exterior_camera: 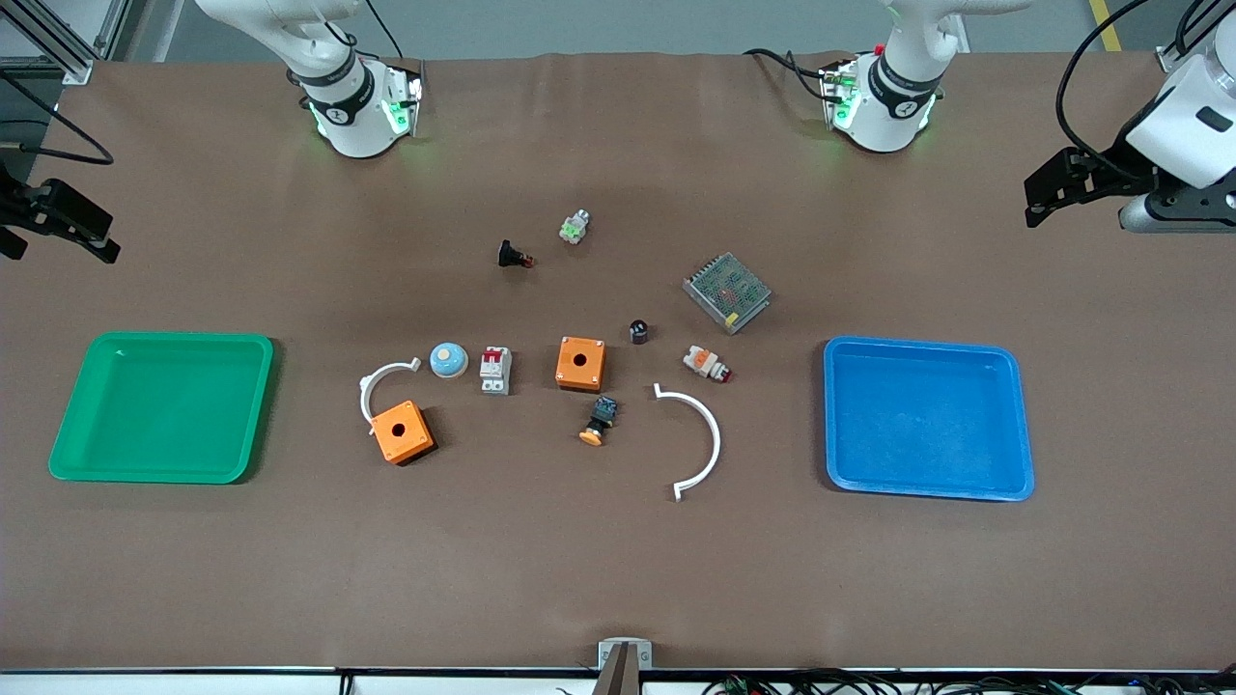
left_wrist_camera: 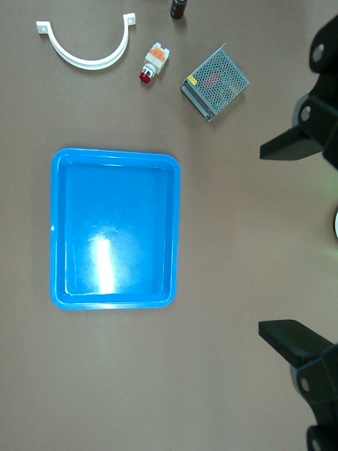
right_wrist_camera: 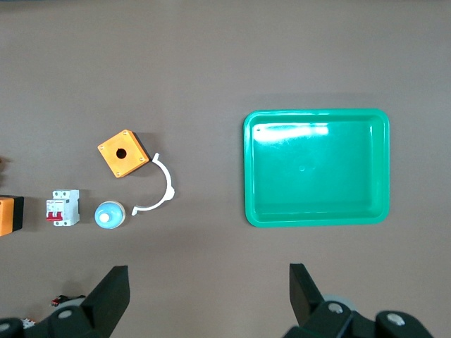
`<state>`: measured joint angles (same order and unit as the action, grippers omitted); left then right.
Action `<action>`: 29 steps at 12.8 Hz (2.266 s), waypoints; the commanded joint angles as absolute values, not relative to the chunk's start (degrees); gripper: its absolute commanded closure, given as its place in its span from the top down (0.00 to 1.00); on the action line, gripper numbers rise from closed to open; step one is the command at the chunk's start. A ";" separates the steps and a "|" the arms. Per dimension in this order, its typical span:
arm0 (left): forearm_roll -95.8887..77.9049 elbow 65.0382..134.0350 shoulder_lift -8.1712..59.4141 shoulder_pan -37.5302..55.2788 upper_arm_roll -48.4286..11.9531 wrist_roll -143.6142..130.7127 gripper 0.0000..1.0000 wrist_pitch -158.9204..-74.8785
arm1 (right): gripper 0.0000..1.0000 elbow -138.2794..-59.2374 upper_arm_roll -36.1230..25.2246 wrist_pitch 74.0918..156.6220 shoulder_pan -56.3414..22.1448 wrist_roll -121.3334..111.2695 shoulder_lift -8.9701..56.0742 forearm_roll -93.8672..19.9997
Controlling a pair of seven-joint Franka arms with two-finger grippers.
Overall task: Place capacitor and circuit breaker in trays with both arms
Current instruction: 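Move the left gripper toward the black capacitor while the right gripper starts reaching, then lower the left gripper over the capacitor while the right gripper reaches the breaker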
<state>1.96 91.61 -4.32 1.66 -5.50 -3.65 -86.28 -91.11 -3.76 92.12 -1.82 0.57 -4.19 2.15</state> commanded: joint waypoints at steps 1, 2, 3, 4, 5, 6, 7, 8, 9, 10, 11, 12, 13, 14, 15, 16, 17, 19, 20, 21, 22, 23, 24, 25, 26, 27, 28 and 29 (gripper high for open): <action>2.46 90.62 -4.13 1.58 -5.71 -2.81 1.00 -85.08 | 1.00 -93.96 -4.48 93.43 -2.29 0.97 -6.59 1.41; 2.46 90.62 -4.13 1.58 -5.54 -2.81 1.00 -85.08 | 1.00 -93.78 -4.48 93.25 -1.85 1.05 -6.50 1.41; 2.90 90.44 -3.78 1.58 -5.54 -2.81 1.00 -85.08 | 1.00 -93.43 -4.48 92.82 -1.58 1.05 -6.24 1.41; 2.64 89.22 -3.34 1.58 -5.54 -2.99 1.00 -85.08 | 1.00 -92.99 -4.48 92.73 -1.58 1.05 -6.15 1.41; 2.55 88.86 -1.86 1.84 -5.54 -2.99 1.00 -85.08 | 1.00 -92.81 -4.48 92.64 -1.58 1.05 -5.98 1.41; 2.37 89.29 -1.50 2.28 -5.97 -3.68 1.00 -85.08 | 1.00 -92.81 -4.48 92.64 -1.58 1.05 -5.98 1.41; 2.20 89.82 -0.62 2.81 -6.93 -5.34 1.00 -85.08 | 1.00 -92.81 -4.48 92.64 -1.58 1.05 -5.98 1.32; 1.59 90.17 0.86 3.07 -8.94 -7.88 1.00 -85.08 | 1.00 -92.81 -4.48 92.72 -1.67 1.14 -5.98 1.32; 1.41 90.09 2.53 3.34 -10.79 -9.39 1.00 -85.60 | 1.00 -92.81 -4.40 92.64 -1.76 1.06 -5.89 1.32; 1.49 90.17 4.11 3.60 -12.99 -10.36 1.00 -87.00 | 1.00 -92.81 -4.31 92.55 -1.93 1.05 -5.89 1.41; 1.41 91.05 5.87 3.60 -14.92 -12.55 1.00 -89.27 | 1.00 -92.81 -4.31 92.37 -2.02 1.05 -5.80 1.41; 1.41 92.62 6.93 3.69 -16.77 -15.35 1.00 -92.60 | 1.00 -92.81 -4.22 92.37 -2.11 1.05 -5.80 1.32; 1.32 94.20 8.07 3.69 -18.09 -17.03 1.00 -95.07 | 1.00 -92.81 -4.13 92.37 -2.20 1.05 -5.37 1.32; 1.23 95.26 10.35 3.87 -19.32 -17.57 1.00 -97.19 | 1.00 -92.81 -3.96 92.37 -2.89 1.05 -4.75 1.32; 1.23 96.49 11.33 4.39 -20.64 -19.58 1.00 -99.82 | 1.00 -93.16 -3.96 91.59 -3.86 0.97 -4.49 1.41; 1.23 98.07 12.56 5.79 -20.92 -23.95 1.00 -102.54 | 1.00 -93.16 -3.87 90.45 -4.39 0.79 -3.87 1.32; 1.23 98.87 13.79 7.98 -21.00 -27.47 1.00 -104.05 | 1.00 -93.16 -3.95 88.44 -6.92 0.97 -2.65 1.41; 1.49 98.97 17.38 13.42 -21.01 -37.03 1.00 -108.08 | 0.97 -93.25 -3.87 85.87 -14.02 8.90 -0.10 1.41; 2.02 98.96 19.66 16.06 -21.01 -43.01 1.00 -111.15 | 0.98 -93.25 -3.95 86.39 -18.33 15.66 1.65 1.41; 2.11 99.05 21.86 18.35 -20.92 -48.03 1.00 -113.36 | 0.99 -93.25 -3.87 87.53 -21.94 19.65 3.76 1.41; 2.11 98.97 23.62 19.59 -20.92 -51.90 1.00 -115.82 | 0.99 -93.60 -3.87 89.37 -24.15 20.99 5.69 1.23; 2.11 98.96 25.56 21.08 -20.92 -56.03 1.00 -118.80 | 0.99 -95.00 -3.87 92.78 -25.30 21.09 7.37 -0.42; 2.11 98.88 27.14 22.49 -20.83 -59.47 0.99 -121.09 | 0.99 -97.45 -3.87 96.81 -25.49 21.18 8.08 -2.70; 2.20 98.70 28.99 23.89 -20.74 -62.81 0.98 -123.55 | 0.99 -100.95 -3.87 102.60 -25.84 21.18 8.43 -4.03; 2.20 98.61 31.00 24.43 -20.74 -65.54 0.95 -126.45 | 0.99 -104.99 -3.87 109.36 -26.45 21.18 9.39 -4.13; 2.72 98.53 32.85 25.04 -20.74 -67.05 0.92 -128.56 | 0.99 -107.99 -3.87 115.77 -26.89 21.18 10.97 -4.30; 2.99 98.35 34.52 26.35 -20.57 -68.28 0.86 -130.32 | 0.99 -110.37 -3.87 121.49 -27.85 21.70 12.81 -4.31; 3.08 98.18 35.67 26.80 -20.39 -68.73 0.81 -131.73 | 0.99 -111.26 -3.87 125.38 -28.47 24.06 14.66 -4.31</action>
<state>1.86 99.40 33.17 25.40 -20.87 -66.31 -129.33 -108.23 -3.41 119.09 -26.74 21.63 12.81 -3.41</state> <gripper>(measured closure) 0.115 0.004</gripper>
